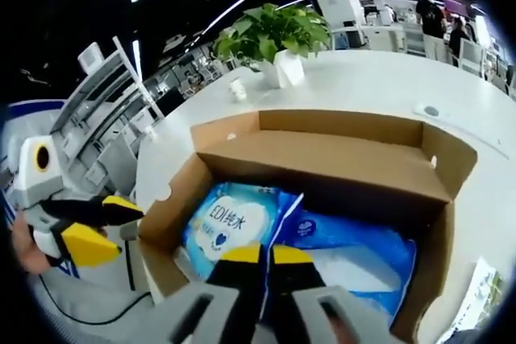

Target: Operate the shoe box by opening the lid, removing the specified soft item, and placing it in the target area until the item is outside and the box remains undamaged.

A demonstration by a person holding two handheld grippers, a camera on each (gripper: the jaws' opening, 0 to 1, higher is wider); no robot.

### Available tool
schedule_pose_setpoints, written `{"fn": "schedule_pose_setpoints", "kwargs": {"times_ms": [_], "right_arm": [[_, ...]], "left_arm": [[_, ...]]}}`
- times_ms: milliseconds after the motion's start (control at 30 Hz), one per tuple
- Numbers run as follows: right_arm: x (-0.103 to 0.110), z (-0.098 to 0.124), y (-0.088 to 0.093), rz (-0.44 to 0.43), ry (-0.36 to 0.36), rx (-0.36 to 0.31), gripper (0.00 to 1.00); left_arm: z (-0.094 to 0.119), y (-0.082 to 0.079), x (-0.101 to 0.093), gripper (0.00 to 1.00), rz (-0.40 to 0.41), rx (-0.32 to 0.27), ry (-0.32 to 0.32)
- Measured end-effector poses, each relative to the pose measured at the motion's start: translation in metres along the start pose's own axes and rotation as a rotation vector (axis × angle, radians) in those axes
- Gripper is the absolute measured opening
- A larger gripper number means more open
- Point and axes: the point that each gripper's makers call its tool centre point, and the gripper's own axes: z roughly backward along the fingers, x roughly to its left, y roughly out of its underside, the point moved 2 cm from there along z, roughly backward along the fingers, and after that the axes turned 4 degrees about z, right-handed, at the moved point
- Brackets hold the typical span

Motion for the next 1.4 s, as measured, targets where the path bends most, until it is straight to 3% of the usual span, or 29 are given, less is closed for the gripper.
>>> {"fn": "schedule_pose_setpoints", "kwargs": {"times_ms": [600, 833, 1400], "right_arm": [[-0.012, 0.017, 0.001, -0.013, 0.033, -0.038, 0.00], [-0.021, 0.029, 0.005, -0.024, 0.052, -0.049, 0.00], [-0.026, 0.047, 0.012, -0.016, 0.087, -0.046, 0.00]], "left_arm": [[-0.007, -0.001, 0.016, 0.36, -0.047, 0.046, -0.056], [-0.019, -0.003, 0.030, 0.36, -0.044, 0.074, -0.068], [-0.059, 0.017, 0.046, 0.37, -0.040, 0.210, -0.096]]}}
